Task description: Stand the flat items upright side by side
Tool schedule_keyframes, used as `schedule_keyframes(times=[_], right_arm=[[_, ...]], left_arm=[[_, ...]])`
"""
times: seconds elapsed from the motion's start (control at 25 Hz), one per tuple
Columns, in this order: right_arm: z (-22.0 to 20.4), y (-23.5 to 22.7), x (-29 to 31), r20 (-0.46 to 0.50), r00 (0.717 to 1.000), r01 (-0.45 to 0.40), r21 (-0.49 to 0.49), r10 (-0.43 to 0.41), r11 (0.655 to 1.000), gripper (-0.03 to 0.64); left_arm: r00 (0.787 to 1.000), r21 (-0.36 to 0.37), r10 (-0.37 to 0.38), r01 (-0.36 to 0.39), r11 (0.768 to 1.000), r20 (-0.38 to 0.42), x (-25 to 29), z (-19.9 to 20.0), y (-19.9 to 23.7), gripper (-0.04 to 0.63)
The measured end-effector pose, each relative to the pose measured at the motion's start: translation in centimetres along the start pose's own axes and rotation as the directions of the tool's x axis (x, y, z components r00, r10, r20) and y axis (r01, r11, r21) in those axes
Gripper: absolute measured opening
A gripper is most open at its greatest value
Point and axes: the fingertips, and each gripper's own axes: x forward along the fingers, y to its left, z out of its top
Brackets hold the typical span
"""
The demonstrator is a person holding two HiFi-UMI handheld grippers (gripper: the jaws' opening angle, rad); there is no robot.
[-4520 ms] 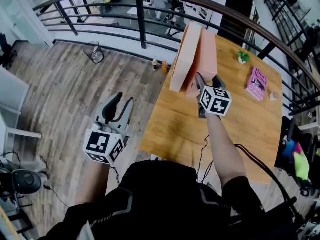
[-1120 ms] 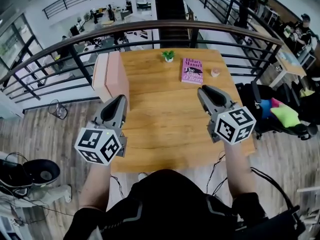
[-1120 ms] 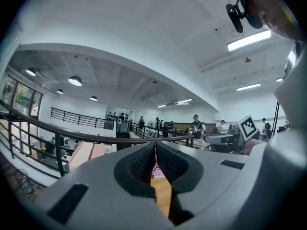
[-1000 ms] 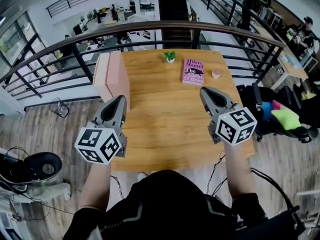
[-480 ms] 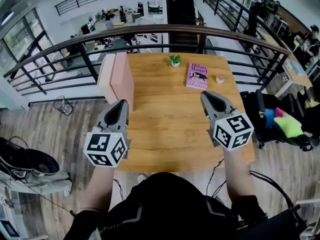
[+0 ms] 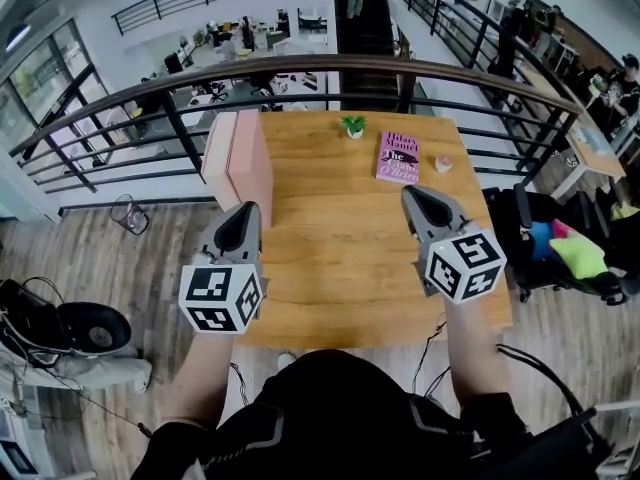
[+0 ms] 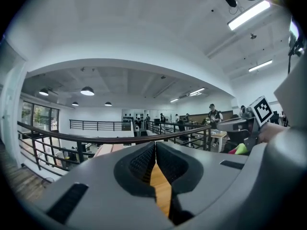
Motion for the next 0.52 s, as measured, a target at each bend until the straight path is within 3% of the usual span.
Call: schedule_keyframes(times=[0.24, 0.52], right_arm=[[0.11, 0.37, 0.0, -0.009, 1.0, 0.011, -0.003, -0.011, 1.0, 0.009], [0.16, 0.52, -0.04, -0.008, 1.0, 0.029, 0.0, -0.029, 1.0, 0.009]], left_arm=[[1.0, 0.03, 0.005, -0.006, 1.0, 0.023, -0.54, 0.43, 0.09, 0.031], [1.0, 0.015, 0.005, -0.005, 1.0, 0.006, -0.93, -0.14, 0.4, 0.031]])
